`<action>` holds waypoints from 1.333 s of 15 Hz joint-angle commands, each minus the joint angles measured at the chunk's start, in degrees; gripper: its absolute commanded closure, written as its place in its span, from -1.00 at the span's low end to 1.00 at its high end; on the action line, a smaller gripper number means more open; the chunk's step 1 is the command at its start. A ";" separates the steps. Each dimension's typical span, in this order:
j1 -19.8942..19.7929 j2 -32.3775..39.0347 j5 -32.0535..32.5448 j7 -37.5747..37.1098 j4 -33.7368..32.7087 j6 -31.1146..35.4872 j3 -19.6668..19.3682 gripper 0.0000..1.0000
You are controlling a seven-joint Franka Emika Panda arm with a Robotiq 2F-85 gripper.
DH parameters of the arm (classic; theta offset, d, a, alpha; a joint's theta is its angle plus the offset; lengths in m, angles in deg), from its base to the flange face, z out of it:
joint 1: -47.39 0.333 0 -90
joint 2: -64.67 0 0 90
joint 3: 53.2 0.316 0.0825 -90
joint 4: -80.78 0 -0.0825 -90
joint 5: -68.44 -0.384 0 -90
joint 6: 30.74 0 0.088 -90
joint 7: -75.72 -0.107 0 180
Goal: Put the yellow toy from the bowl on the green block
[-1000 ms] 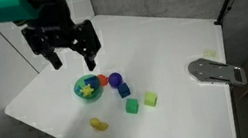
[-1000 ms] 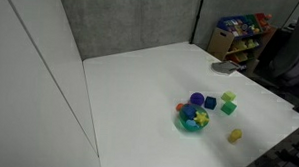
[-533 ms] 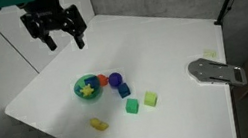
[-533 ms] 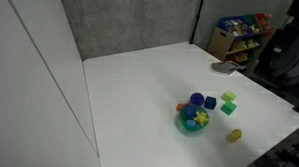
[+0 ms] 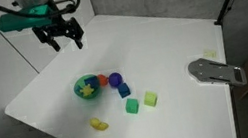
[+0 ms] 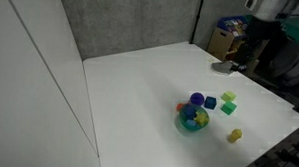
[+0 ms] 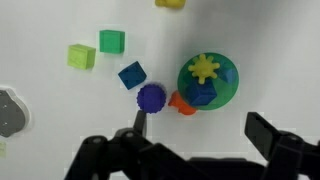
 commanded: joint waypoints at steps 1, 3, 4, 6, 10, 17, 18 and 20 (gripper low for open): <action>0.32 3.95 -1.43 -0.88 0.25 5.34 0.50 -1.00; 0.53 7.11 -1.84 -1.14 0.09 7.43 0.70 -1.00; 0.70 9.00 -1.69 -1.54 0.11 8.50 0.91 -1.00; 1.17 12.43 -0.92 -2.76 0.32 11.04 1.31 -1.00; 2.46 19.71 -0.56 -5.50 0.20 16.80 1.84 -1.00; 5.09 29.21 1.28 -9.87 -0.94 23.76 0.12 -1.00; 5.44 30.29 1.59 -10.51 -1.20 24.25 -0.34 -1.00; 6.07 32.12 2.11 -11.46 -1.75 24.92 -1.22 -1.00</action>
